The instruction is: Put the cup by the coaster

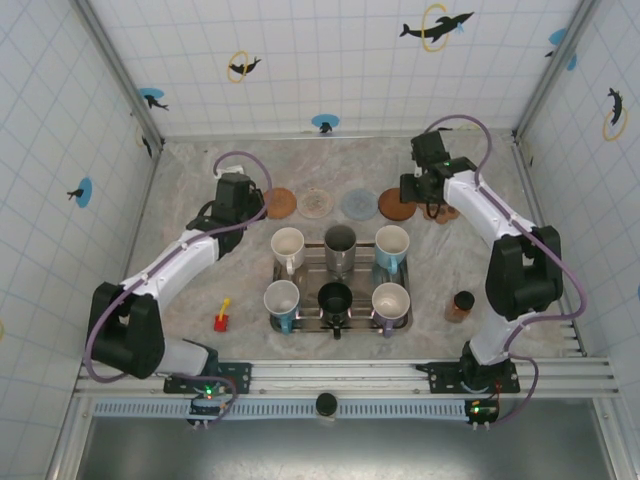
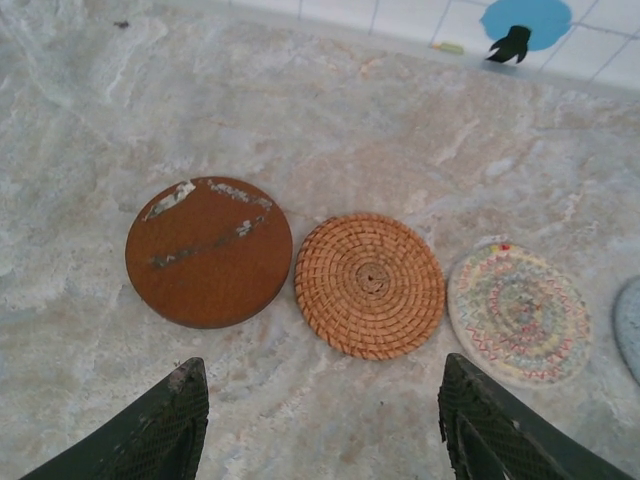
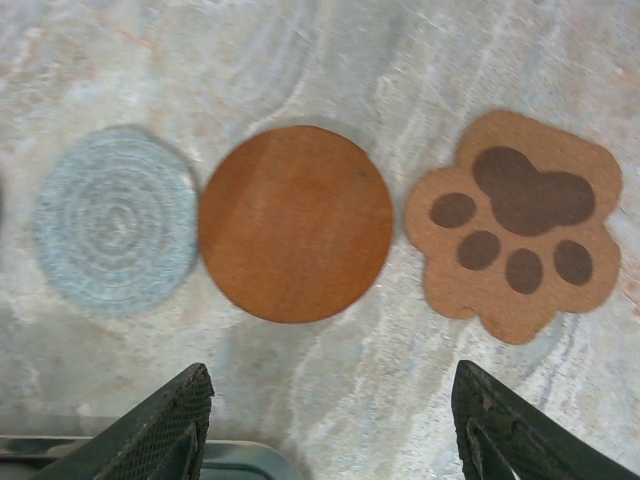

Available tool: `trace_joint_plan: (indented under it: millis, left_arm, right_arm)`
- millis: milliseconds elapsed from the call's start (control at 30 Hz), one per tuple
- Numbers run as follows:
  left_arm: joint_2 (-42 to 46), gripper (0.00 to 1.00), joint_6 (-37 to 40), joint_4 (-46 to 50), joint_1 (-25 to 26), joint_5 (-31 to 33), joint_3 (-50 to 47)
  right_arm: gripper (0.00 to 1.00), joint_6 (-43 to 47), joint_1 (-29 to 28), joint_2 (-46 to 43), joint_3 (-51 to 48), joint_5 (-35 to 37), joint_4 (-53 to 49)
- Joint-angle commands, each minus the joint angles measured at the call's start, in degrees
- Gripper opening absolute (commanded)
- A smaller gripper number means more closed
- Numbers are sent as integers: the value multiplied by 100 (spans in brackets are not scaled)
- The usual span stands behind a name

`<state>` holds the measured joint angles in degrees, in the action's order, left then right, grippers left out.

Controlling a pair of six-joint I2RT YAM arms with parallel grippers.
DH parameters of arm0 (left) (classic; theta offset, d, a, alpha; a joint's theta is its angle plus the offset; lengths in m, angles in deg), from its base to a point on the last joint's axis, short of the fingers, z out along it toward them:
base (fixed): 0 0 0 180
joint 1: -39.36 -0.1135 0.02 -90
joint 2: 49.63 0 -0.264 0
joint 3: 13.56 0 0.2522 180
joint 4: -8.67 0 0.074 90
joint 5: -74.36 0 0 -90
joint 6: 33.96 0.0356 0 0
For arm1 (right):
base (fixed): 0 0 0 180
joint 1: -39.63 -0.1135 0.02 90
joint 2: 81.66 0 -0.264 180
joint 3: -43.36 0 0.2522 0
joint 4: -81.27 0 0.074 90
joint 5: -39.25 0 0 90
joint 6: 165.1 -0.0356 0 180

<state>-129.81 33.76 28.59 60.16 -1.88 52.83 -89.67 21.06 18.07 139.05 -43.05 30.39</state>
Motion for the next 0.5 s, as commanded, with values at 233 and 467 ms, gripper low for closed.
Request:
trace_joint_plan:
  millis: [233,467]
  left_arm:
    - [-874,62,-200,26,-533,-260,794]
    - [-1940,63,-227,483,-1062,-276,1823]
  right_arm:
    - [65,-16,-314,-413,385,-22,-201]
    - [67,104,-323,-701,151,-36,-60]
